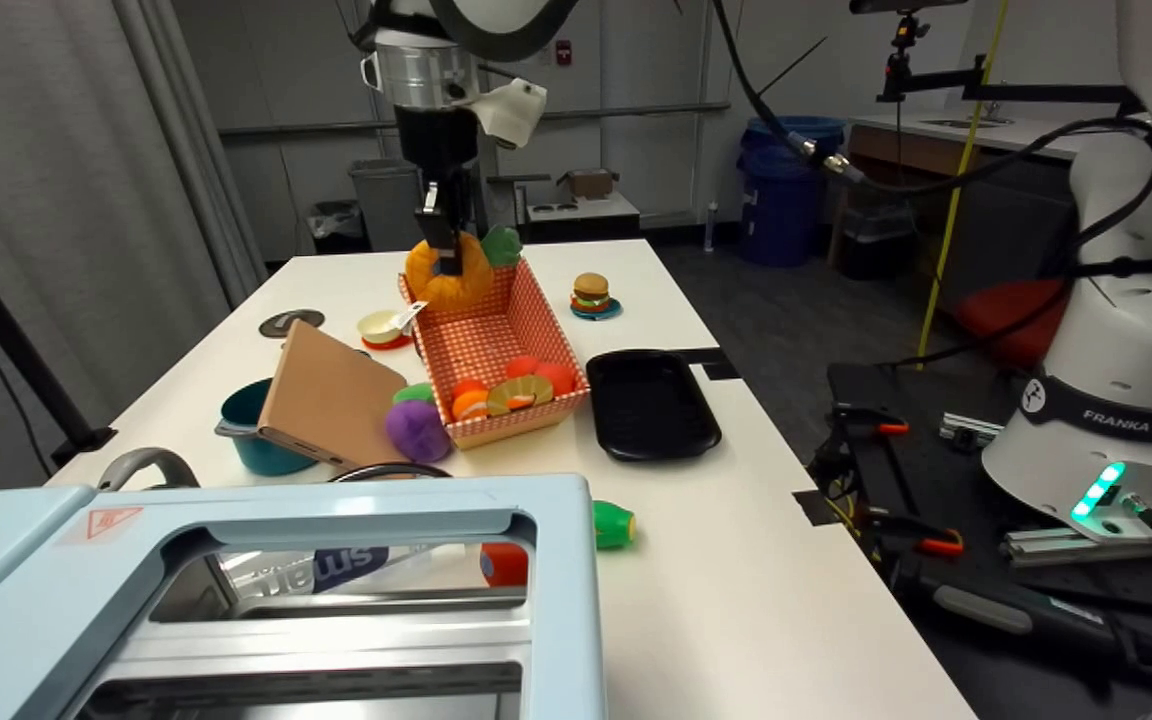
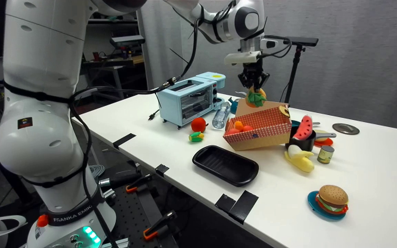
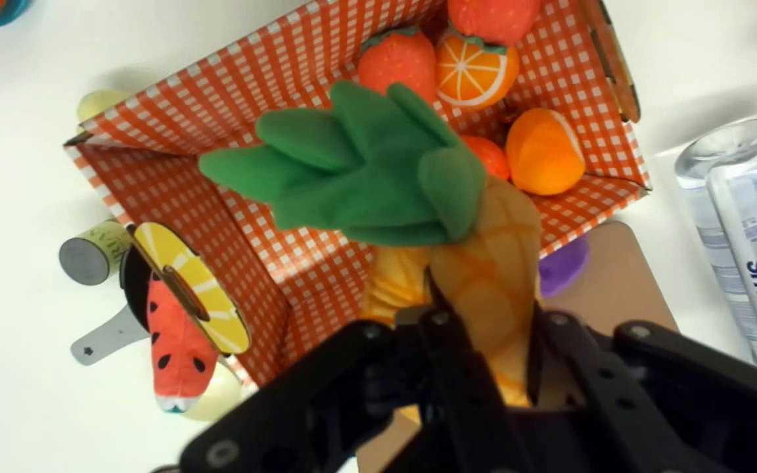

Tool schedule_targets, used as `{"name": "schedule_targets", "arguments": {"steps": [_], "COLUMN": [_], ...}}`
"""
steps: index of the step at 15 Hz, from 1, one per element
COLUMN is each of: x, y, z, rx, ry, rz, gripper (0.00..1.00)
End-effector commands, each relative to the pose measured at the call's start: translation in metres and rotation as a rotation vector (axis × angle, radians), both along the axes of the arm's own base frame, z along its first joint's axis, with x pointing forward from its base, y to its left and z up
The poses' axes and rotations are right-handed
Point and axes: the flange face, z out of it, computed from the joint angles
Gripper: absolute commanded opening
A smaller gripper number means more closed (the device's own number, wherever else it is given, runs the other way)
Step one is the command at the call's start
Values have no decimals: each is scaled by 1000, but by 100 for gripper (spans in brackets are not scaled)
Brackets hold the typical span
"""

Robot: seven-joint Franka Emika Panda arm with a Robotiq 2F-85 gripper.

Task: Remove the pineapple plush from the box and put it on the toaster oven

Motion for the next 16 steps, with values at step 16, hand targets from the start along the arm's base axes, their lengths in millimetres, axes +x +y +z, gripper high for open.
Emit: {"name": "schedule_targets", "arguments": {"steps": [16], "x": [-88], "y": [182], "z": [126], "rx": [-28], "ry": [-70], "rz": [278], "gripper": [5]}}
